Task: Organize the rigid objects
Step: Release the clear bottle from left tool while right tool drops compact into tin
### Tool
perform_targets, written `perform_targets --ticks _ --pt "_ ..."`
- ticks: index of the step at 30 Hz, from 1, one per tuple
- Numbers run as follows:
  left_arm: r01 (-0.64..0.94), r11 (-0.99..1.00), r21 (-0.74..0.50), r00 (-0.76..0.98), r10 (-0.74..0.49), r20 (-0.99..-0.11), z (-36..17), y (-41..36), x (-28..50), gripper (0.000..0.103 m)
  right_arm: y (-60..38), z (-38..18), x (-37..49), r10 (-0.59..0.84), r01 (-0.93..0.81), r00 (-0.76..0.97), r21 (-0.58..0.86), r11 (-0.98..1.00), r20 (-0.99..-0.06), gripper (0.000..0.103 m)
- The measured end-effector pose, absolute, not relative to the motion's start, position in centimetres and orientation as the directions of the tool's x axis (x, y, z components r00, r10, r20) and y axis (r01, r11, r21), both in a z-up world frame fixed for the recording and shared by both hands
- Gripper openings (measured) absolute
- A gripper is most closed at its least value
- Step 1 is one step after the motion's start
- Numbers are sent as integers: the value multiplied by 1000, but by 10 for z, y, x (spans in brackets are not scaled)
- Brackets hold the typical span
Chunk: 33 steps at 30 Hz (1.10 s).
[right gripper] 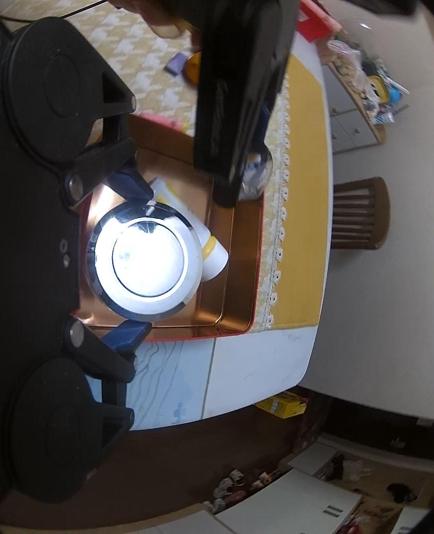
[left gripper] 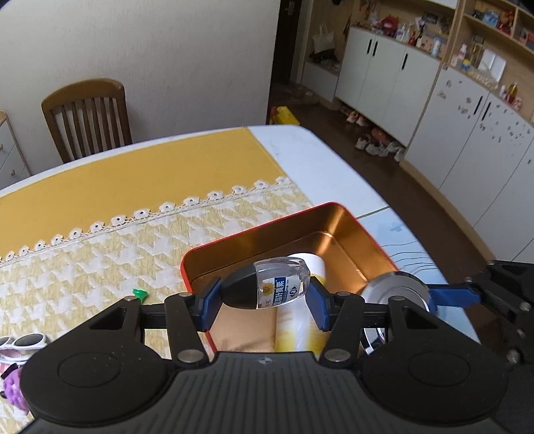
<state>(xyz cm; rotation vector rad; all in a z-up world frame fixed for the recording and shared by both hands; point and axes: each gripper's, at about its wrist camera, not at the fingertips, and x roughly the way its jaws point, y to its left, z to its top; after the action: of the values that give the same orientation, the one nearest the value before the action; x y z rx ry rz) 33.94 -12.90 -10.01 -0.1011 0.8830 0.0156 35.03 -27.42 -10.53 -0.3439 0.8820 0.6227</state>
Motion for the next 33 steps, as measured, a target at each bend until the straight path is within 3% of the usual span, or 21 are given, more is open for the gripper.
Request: perform_targets --ticks 12,26,33 --pt "-76 995 -71 598 -12 -801 -128 -136 370 53 -271 -126 358 352 -712 433 -75 698 -830 76" --pt "-118 962 -246 597 -130 -792 -137 -134 385 53 -278 -139 366 372 -711 415 -41 702 -830 77" --pt "-114 956 -270 594 -152 -790 -140 -135 383 54 -285 -136 368 391 -699 423 -20 714 -817 78"
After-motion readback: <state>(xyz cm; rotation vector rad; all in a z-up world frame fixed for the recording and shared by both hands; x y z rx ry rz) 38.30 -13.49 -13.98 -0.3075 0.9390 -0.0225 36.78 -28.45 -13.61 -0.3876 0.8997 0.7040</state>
